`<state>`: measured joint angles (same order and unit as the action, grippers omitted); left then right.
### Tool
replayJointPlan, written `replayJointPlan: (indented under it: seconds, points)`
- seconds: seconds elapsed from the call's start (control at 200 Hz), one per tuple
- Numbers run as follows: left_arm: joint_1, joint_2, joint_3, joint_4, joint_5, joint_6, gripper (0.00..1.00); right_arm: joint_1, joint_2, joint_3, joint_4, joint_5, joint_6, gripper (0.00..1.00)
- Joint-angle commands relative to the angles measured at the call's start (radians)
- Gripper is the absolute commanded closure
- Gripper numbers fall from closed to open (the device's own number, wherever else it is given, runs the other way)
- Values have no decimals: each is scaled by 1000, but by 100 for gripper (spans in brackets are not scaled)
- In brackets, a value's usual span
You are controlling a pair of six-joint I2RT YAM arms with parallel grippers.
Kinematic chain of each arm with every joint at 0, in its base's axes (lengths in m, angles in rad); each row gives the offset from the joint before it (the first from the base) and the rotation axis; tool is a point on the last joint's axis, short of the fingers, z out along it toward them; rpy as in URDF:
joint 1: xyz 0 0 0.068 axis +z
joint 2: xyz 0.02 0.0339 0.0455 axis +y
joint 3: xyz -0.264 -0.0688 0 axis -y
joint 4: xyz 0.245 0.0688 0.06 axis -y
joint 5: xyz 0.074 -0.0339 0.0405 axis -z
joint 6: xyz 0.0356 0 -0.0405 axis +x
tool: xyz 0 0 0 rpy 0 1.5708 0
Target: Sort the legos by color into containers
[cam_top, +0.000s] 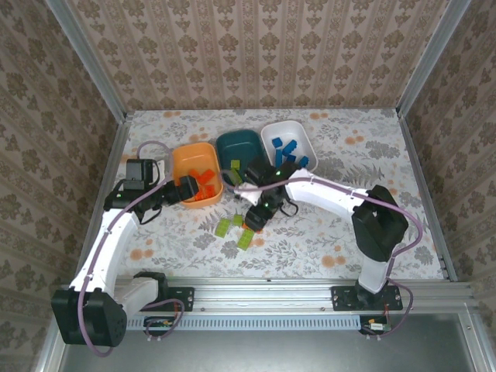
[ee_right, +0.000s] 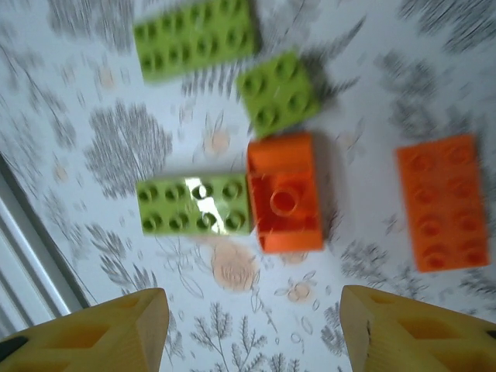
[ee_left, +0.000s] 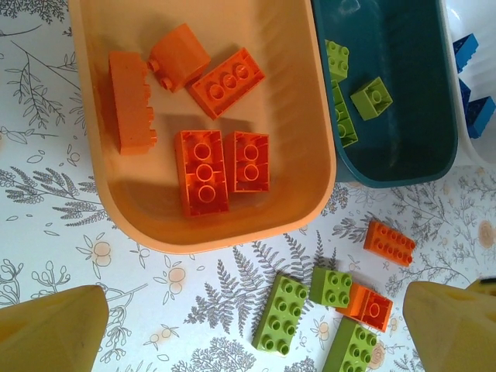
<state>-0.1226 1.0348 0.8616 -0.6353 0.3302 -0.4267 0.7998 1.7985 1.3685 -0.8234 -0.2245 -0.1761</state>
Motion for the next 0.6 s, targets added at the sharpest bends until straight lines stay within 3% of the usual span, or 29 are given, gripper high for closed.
replayJointPlan:
  seconds: [0.0, 0.25, 0.595]
  points:
    - [5, -4, -10, 11, 17, -20, 0, 19, -43, -80, 42, 102, -78, 40]
    - [5, -21, -24, 6, 13, -31, 0, 38, -27, -167, 118, 153, -65, 39]
    - [5, -16, -29, 12, 15, -39, 0, 41, 58, -143, 155, 168, -33, 39]
